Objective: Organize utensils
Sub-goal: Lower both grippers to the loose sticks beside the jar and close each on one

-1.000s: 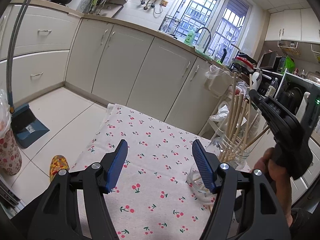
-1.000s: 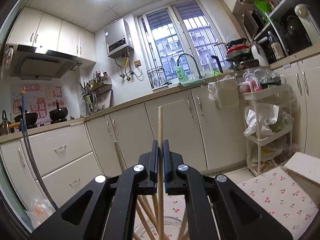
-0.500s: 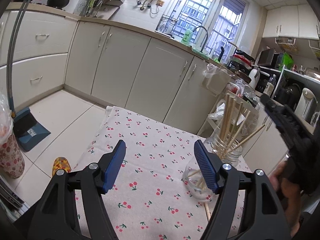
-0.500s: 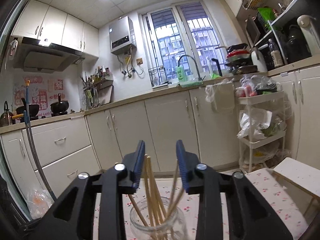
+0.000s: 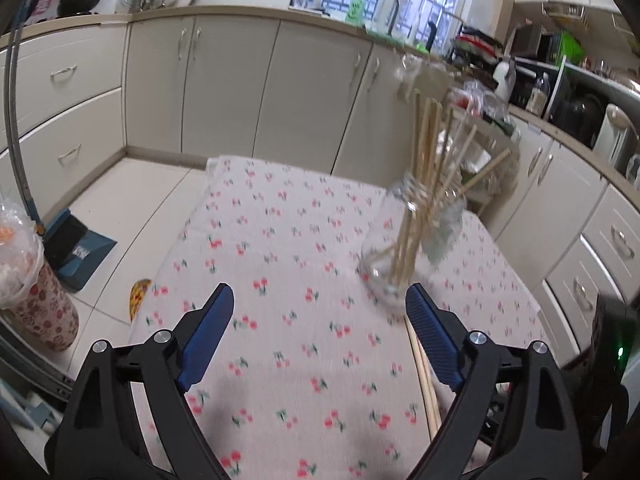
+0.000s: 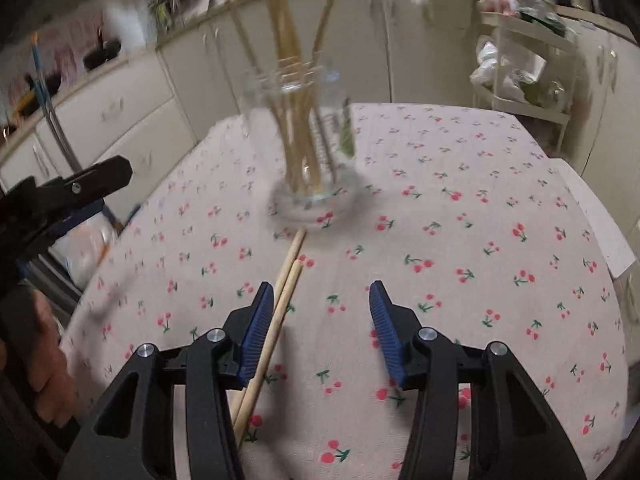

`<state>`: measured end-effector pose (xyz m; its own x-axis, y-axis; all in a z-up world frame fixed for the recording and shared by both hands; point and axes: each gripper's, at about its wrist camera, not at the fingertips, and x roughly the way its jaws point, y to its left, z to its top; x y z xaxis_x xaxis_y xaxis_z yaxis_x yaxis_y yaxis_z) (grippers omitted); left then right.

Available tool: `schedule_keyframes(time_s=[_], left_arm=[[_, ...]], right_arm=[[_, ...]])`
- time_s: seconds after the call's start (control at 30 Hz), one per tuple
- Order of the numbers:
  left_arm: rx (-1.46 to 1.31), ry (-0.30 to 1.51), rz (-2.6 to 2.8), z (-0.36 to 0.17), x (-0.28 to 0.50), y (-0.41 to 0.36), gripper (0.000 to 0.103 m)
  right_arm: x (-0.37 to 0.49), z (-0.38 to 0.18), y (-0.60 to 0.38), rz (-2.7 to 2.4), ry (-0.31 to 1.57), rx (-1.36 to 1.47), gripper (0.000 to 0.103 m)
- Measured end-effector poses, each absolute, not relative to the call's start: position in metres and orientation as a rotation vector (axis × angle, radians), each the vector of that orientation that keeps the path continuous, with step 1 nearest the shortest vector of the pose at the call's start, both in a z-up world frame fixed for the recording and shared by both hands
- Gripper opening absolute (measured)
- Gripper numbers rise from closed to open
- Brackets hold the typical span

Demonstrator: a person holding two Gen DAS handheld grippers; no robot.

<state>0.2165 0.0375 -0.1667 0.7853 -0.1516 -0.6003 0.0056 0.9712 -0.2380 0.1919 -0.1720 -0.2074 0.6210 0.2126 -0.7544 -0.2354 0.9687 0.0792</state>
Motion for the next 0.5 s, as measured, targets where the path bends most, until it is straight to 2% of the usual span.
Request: schedule_keyframes(time_s=[0.17, 0.43, 0.5], left_arm=[[-0.212, 0.690, -0.096, -0.168, 0.207, 0.030, 0.085], [-0.186, 0.758, -0.117, -0.176, 0.215, 0.015, 0.085], [-0.153, 0.789, -0.129, -0.180, 0.223, 0.006, 0.085]], right_arm=[[0.199, -0.220, -0.163, 0.251, 0.961, -0.106, 0.049], [0.200, -0.222, -0.180, 0.200, 0.965, -0.126, 0.049], [0.202, -0.222, -0.190, 0.190, 0.964, -0.110, 0.040]])
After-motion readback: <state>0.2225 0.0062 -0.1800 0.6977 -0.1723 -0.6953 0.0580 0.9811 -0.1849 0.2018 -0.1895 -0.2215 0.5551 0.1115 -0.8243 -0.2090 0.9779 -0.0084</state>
